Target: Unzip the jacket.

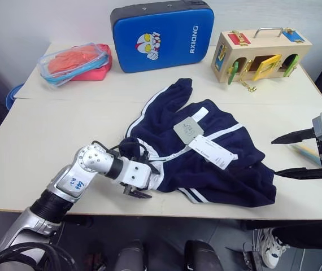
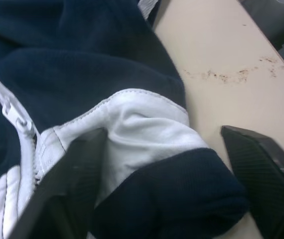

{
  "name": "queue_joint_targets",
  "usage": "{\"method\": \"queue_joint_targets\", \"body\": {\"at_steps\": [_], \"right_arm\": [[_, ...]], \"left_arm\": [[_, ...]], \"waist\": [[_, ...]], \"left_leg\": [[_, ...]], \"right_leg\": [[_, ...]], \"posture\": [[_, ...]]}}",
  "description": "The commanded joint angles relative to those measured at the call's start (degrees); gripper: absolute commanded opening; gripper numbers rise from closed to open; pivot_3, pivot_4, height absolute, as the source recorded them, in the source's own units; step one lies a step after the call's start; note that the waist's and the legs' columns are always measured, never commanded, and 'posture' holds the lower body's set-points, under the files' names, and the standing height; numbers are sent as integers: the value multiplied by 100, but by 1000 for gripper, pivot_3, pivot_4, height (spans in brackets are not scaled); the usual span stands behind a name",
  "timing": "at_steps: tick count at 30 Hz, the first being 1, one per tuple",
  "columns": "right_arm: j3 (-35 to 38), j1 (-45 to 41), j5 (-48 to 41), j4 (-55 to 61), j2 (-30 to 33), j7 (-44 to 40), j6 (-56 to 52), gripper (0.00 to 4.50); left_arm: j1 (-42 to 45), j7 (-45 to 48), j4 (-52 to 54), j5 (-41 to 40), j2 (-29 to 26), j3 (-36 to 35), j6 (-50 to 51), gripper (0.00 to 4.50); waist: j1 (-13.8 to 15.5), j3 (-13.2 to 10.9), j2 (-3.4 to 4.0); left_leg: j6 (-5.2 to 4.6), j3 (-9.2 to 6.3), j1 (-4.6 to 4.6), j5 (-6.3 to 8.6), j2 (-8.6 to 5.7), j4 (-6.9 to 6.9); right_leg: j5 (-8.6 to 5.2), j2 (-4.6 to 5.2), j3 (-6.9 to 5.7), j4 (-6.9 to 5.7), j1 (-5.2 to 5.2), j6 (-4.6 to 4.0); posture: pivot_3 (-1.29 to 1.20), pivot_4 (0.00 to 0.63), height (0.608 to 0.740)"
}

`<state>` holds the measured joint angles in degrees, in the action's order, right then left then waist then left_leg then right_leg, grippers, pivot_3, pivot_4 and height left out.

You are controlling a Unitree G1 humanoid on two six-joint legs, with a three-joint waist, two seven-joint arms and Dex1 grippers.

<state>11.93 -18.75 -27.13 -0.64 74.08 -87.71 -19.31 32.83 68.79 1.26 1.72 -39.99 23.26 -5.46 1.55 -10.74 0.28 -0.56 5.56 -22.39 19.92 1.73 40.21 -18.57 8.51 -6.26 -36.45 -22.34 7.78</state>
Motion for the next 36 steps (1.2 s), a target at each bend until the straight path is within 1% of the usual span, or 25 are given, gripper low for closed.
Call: {"method": "queue_joint_targets", "body": {"at_steps": [1, 6, 8, 10, 14, 17, 18, 23, 25, 27, 29, 31, 32, 36], "right_arm": [[399, 148, -77, 187, 129, -47, -41, 4500], [426, 342, 111, 234, 50, 118, 142, 4500], [342, 368, 334, 222, -89, 343, 455, 4500], [225, 350, 623, 150, -252, 598, 856, 4500], [54, 414, 983, 116, -551, 893, 1406, 4500], [-6, 563, 1022, 295, -682, 938, 1540, 4500], [-19, 635, 1026, 364, -698, 917, 1576, 4500], [-2, 958, 806, 735, -748, 819, 1436, 4500], [19, 1079, 686, 947, -770, 801, 1339, 4500], [4, 1168, 708, 1089, -803, 854, 1398, 4500], [-117, 1267, 1073, 1030, -817, 924, 1900, 4500], [-325, 1392, 1654, 806, -825, 1013, 2825, 4500], [-412, 1415, 1810, 714, -868, 1043, 3193, 4500], [-821, 1144, 2169, 326, -1382, 1481, 3929, 4500]], "left_arm": [[-87, -149, -244, 330, -54, 4, -202, 2470], [-356, -133, -86, 327, -239, -72, -395, 1021], [-530, -69, 23, 294, -443, -156, -450, 414], [-711, 27, 112, 241, -708, -267, -571, 29], [-1083, 141, 147, 125, -1298, -569, -1049, 29], [-1235, -32, -119, 182, -1595, -836, -1520, 29], [-1213, -166, -330, 304, -1655, -903, -1843, 29], [-827, -667, -1871, 692, -1899, -1024, -3961, 29], [-547, -941, -2721, 908, -1985, -1004, -4930, 29], [-233, -1156, -3632, 1080, -2051, -963, -5656, 29], [76, -1361, -4345, 1258, -2049, -905, -6026, 29], [311, -1480, -4784, 1396, -2013, -810, -6286, 29], [372, -1477, -4906, 1393, -1992, -765, -6346, 29], [415, -1406, -4974, 1068, -1884, -709, -6372, 29]], "waist": [[3, 0, 0], [-20, 1, 1], [-24, 1, 1], [-60, 3, -3], [-182, 4, -3], [-203, 5, 0], [-196, 6, 1], [-167, 7, 2], [-170, 7, 2], [-179, 6, 2], [-176, 6, 1], [-169, 8, -2], [-170, 8, -2], [-181, 10, -5]], "left_leg": [[0, -3, 0, 0, 0, 2], [0, -3, 12, 0, 2, 0], [0, -3, 15, 0, 3, -1], [0, -2, 17, 0, 5, -3], [7, 0, 21, -4, 11, -16], [11, 2, 26, -6, 16, -25], [11, 4, 26, -6, 15, -25], [11, 14, 25, -6, 15, -22], [11, 15, 26, -6, 14, -22], [11, 17, 26, -6, 14, -23], [11, 21, 26, -6, 14, -23], [10, 25, 25, -5, 13, -24], [9, 27, 25, -5, 13, -24], [8, 34, 27, -4, 14, -25]], "right_leg": [[0, 0, 0, 0, 3, 0], [1, -1, 0, -1, 12, 2], [1, -1, -1, 0, 14, 2], [1, -1, 0, 0, 13, 2], [0, -6, 0, 0, 11, 1], [-1, -8, 0, -3, 1, 0], [-1, -7, 0, -5, 0, -1], [-1, -7, 2, -5, 0, -1], [-1, -7, 2, -5, 0, -1], [-1, -7, 2, -6, -2, -1], [-1, -7, 0, -8, -5, -1], [-1, -7, -1, -8, -5, 0], [-1, -6, -1, -7, -6, 0], [0, -6, -2, -11, -9, 0]], "posture": [[0, 150, 740], [0, 150, 740], [0, 150, 740], [0, 150, 740], [0, 150, 740], [0, 150, 740], [0, 150, 740], [0, 150, 740], [0, 150, 740], [0, 150, 740], [0, 150, 740], [0, 150, 740], [0, 150, 740], [0, 150, 740]]}}
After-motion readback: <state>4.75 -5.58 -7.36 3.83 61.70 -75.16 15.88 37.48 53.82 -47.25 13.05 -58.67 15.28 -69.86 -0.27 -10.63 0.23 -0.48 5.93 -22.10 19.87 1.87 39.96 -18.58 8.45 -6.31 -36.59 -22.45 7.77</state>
